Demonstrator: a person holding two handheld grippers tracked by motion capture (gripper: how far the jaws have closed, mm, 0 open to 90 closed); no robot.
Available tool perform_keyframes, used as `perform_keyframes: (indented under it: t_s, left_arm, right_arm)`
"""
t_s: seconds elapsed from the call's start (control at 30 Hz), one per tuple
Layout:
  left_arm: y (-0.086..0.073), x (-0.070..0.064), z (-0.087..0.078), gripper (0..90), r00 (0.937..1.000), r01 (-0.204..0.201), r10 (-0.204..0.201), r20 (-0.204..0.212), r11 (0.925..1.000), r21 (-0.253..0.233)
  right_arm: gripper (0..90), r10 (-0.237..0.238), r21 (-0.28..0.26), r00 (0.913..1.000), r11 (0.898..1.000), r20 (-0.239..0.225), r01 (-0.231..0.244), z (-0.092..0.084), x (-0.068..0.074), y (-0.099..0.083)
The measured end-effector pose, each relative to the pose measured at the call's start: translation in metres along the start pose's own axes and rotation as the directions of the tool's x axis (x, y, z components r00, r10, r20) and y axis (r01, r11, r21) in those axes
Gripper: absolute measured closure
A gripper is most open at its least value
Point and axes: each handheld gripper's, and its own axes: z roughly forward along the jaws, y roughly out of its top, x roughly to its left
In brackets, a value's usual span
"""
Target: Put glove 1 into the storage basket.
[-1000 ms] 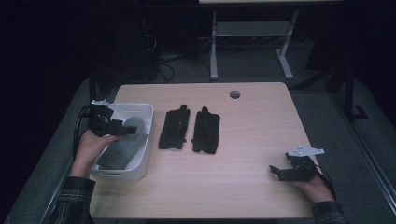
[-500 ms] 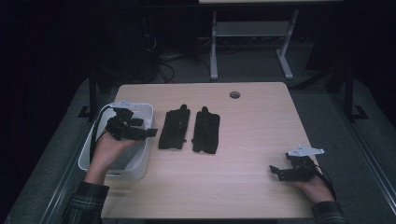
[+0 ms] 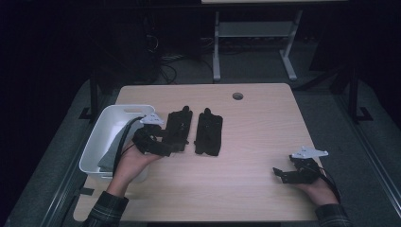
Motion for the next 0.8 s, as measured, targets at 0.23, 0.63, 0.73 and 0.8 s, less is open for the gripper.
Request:
perform_keyframes:
  t_s: [0.23, 0.63, 0.73, 0.8]
  left_arm:
    - [-0.013, -0.018, 0.021, 19.0, 0.9994, -0.033, 0.033, 0.005, 0.9994, -0.007]
    - [-0.054, -0.031, 0.053, 18.9, 0.9982, -0.057, 0.058, -0.015, 0.9959, 0.071]
    - [-0.065, -0.030, 0.058, 18.9, 0.9979, -0.052, 0.055, -0.033, 0.9952, 0.083]
    - [-0.070, -0.030, 0.061, 18.9, 0.9976, -0.050, 0.054, -0.044, 0.9947, 0.090]
  right_arm:
    - [12.9, 0.004, 0.009, 1.0000, 1.000, 0.002, -0.004, 0.000, 0.000, 0.001]
    - [27.5, -0.021, 0.015, 0.9986, 1.000, -0.049, 0.022, 0.004, 0.014, 0.025]
    - [40.4, -0.045, -0.001, 0.9956, 0.999, -0.082, 0.045, 0.008, 0.024, 0.036]
    - [51.2, -0.071, -0.023, 0.9912, 0.997, -0.112, 0.069, 0.010, 0.031, 0.043]
